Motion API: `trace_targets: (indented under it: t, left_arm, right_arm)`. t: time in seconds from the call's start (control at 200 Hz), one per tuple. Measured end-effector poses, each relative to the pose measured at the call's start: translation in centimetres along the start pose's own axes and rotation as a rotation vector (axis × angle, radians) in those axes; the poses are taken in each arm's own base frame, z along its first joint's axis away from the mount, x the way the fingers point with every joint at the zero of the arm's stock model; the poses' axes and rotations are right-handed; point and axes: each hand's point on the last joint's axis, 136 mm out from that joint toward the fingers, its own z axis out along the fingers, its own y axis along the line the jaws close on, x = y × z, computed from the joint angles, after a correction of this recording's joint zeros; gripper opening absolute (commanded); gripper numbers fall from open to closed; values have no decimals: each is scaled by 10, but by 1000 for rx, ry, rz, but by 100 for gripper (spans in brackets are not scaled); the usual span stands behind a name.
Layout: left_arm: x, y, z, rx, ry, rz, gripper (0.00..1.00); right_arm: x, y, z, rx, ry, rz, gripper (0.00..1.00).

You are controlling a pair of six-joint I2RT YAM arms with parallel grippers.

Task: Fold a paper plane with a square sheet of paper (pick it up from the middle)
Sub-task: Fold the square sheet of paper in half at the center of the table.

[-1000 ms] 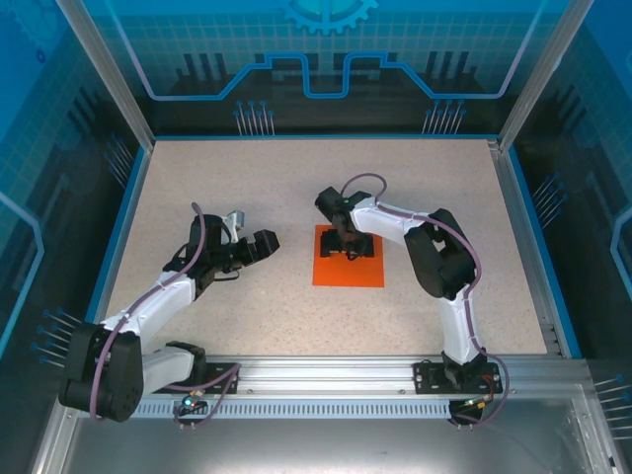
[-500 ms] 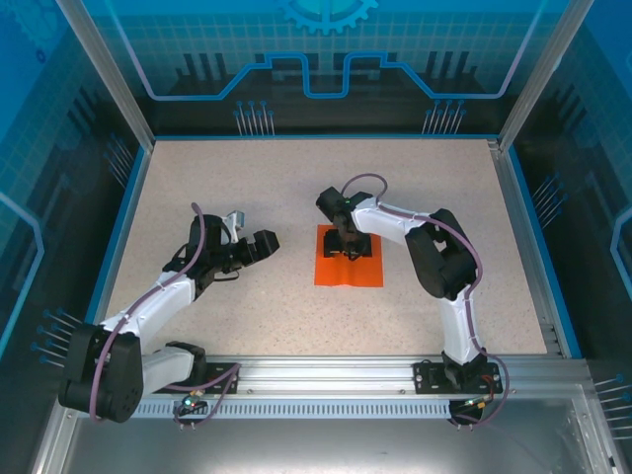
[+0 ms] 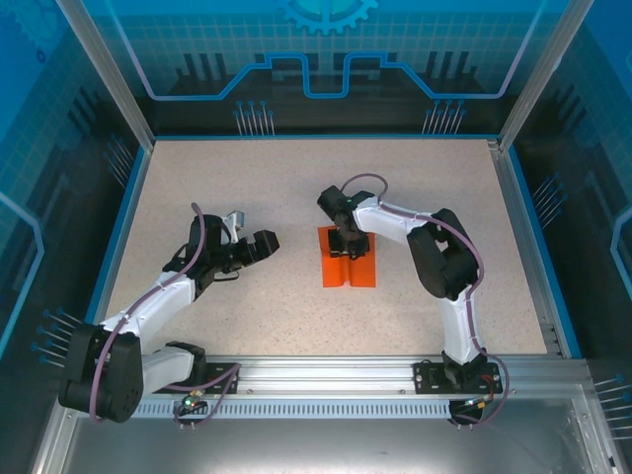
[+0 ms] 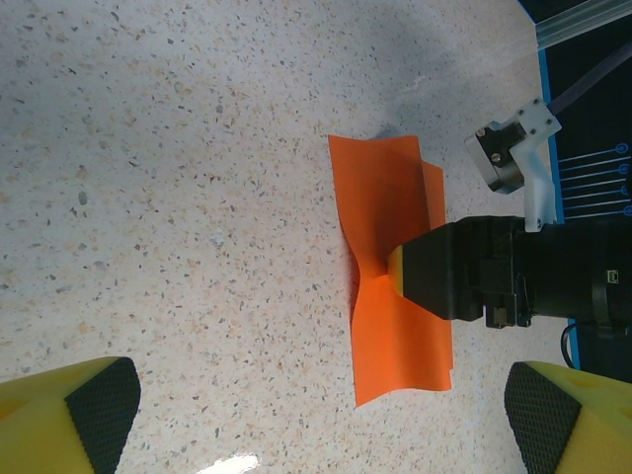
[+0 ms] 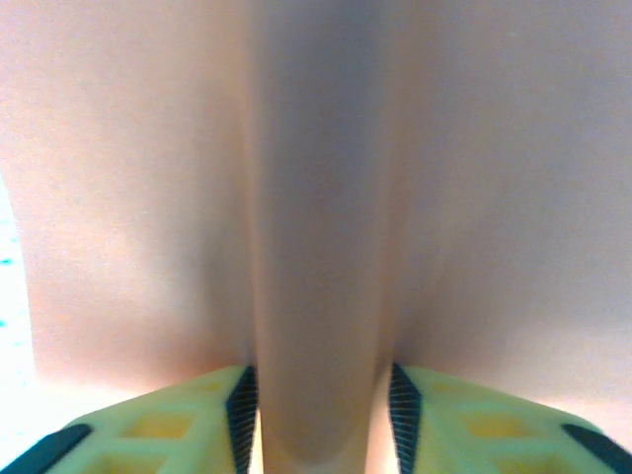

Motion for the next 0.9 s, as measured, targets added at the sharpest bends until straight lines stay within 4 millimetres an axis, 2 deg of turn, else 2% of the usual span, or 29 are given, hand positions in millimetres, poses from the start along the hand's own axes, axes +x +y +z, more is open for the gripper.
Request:
trace_targets:
  t: [0.09,0.125,0.37,0.705,0.81,0.9]
  left_arm:
    - [0,0,0,0,-1,0,98]
    - [0,-1,-1,1,-1,1,99]
    - [1,-2,-5,1,-2,1,98]
    - [-6,-13,-11,21,-23,15,98]
    - [-10,-20,-13,42,-22,22,98]
    - [-12,-28,-14,67,-19,26,98]
  right_arm:
    - [2,3,-5,-23,-1,-7,24]
    - [2,3,-8,-32,-2,-8,23]
    - [2,18,-47,-176,-57,-1,23]
    - [-8,62,-103,-572,-127,49,28]
    - [-11,65,-107,-670,-131,90,29]
    - [-12,60,-97,-715,-117,142,29]
